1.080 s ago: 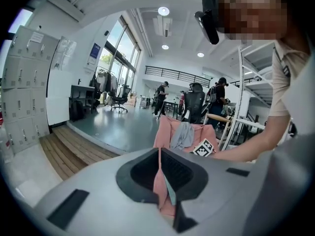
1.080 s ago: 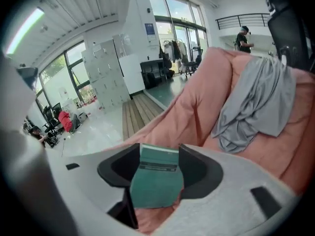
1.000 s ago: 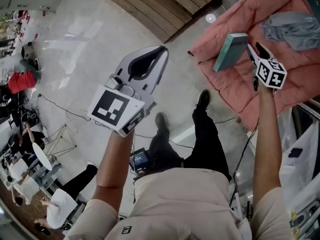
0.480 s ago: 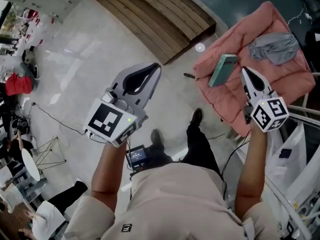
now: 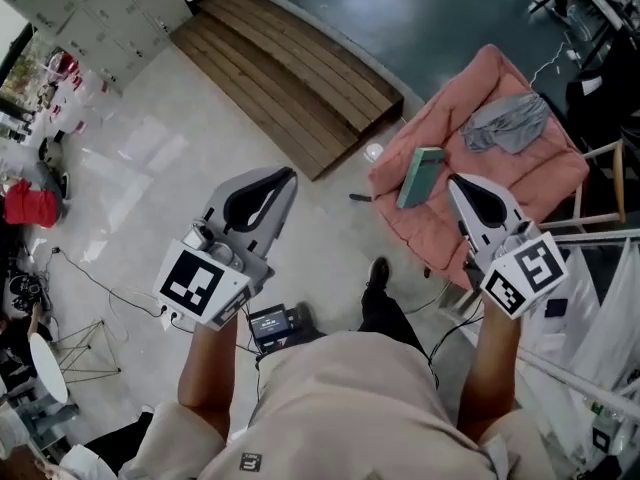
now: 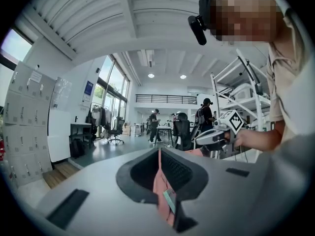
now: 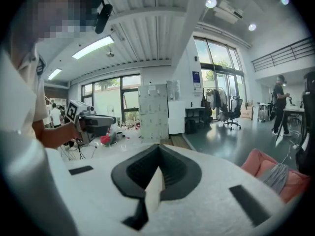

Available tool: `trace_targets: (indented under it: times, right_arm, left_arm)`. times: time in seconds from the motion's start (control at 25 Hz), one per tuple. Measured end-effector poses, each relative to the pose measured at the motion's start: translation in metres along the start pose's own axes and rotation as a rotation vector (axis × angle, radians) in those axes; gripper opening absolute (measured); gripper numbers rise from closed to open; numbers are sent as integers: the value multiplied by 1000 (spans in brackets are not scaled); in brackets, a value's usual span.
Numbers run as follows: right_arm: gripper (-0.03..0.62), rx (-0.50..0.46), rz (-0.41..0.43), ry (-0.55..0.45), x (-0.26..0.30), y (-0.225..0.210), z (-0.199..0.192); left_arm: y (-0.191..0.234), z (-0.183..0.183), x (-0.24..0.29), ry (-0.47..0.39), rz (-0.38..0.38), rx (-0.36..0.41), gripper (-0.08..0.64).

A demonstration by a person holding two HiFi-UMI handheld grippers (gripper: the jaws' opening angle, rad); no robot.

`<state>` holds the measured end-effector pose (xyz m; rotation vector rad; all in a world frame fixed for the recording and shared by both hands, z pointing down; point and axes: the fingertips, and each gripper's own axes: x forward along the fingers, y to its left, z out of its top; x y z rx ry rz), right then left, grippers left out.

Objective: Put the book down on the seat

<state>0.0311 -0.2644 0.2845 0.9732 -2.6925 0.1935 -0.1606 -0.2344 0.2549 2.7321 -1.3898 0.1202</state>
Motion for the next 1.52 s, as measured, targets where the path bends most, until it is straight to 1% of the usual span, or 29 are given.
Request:
trace_targets:
  times: [0.16, 0.28, 0.68, 0.84, 1.16, 1.52]
  right_arm:
    - [-9, -39, -1, -12, -19, 32, 28]
    - [-8, -67, -18, -19, -31, 46, 40]
    - [-11, -158, -61, -49, -68, 82, 70]
    - [-11, -161, -72, -54, -76, 89, 71]
    - [-11, -150, -89, -48, -85, 96, 64]
    - [-11, -146, -95, -38, -90, 93, 61]
  left_arm:
    - [-9, 23, -22, -35, -29, 29, 20]
    - [-14, 35, -34, -55, -43, 45, 20]
    - [-24, 57, -70, -104, -51, 76, 20]
    - [-26, 59, -77, -114, -55, 80, 20]
    - [-30, 51, -89, -105, -60, 76, 20]
    - [-34, 50, -87, -100, -65, 75, 20]
